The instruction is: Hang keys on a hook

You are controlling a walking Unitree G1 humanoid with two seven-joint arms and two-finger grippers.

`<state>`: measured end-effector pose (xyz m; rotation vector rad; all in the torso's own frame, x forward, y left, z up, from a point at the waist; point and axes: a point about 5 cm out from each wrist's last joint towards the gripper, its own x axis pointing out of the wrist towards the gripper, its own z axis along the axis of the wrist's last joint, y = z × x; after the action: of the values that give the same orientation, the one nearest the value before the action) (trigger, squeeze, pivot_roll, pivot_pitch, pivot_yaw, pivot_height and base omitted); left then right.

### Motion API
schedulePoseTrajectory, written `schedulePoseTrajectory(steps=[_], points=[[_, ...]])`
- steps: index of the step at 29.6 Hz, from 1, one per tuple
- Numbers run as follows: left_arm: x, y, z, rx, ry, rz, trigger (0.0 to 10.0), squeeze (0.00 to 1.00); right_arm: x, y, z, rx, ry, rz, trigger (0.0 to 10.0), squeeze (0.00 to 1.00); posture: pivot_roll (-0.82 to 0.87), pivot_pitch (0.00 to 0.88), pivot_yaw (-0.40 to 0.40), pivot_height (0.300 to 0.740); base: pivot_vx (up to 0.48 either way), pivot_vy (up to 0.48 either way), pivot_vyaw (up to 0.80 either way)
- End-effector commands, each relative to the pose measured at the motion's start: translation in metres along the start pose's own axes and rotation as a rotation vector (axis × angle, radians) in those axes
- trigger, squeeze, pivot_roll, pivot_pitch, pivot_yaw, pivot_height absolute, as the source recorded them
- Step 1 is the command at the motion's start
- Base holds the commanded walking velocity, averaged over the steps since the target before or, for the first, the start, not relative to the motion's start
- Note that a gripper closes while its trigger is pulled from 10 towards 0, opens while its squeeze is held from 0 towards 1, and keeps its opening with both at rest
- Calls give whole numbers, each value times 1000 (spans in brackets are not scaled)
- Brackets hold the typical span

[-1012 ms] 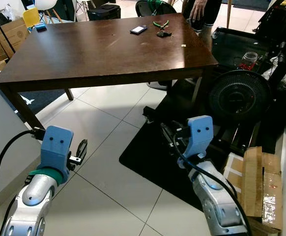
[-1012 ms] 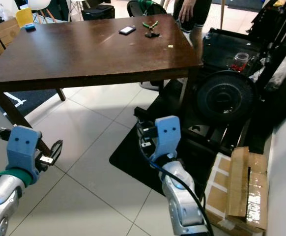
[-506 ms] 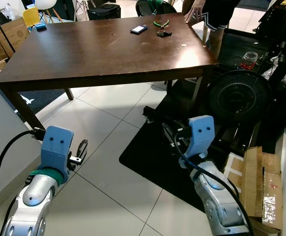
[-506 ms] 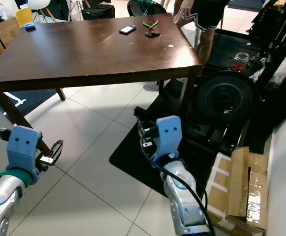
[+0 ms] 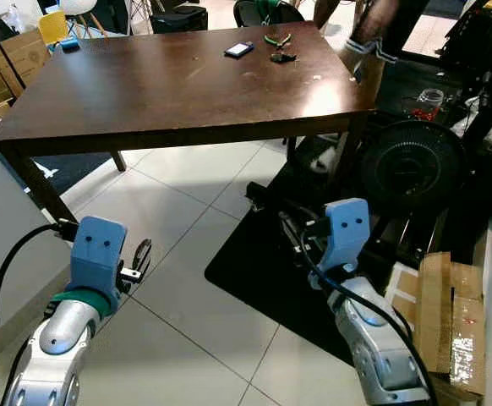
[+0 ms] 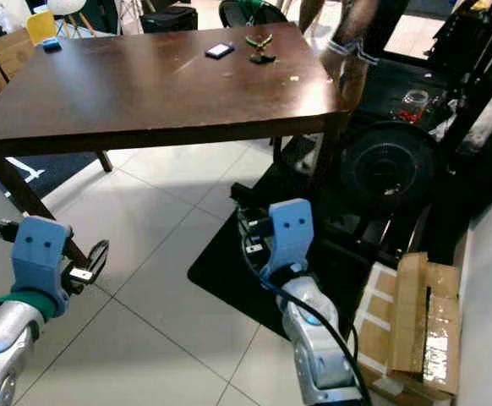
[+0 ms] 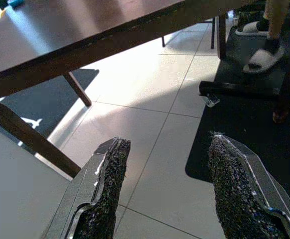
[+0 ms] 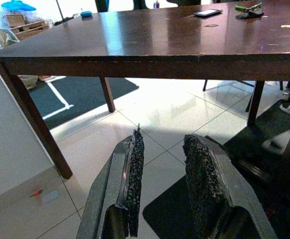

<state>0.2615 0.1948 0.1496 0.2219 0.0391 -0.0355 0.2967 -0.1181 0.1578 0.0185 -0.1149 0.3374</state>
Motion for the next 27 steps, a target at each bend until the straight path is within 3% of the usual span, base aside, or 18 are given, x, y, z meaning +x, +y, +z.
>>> schedulePoseTrajectory(steps=[1,27], points=[[-3,1,-3,-2,20,13,10000,0,-3,1,-2,11,11,6,10000,0,-57,84,122,740,0,0,0],[-3,1,-3,-4,22,13,10000,0,-3,1,-2,10,14,6,10000,0,-61,78,123,740,0,0,0]])
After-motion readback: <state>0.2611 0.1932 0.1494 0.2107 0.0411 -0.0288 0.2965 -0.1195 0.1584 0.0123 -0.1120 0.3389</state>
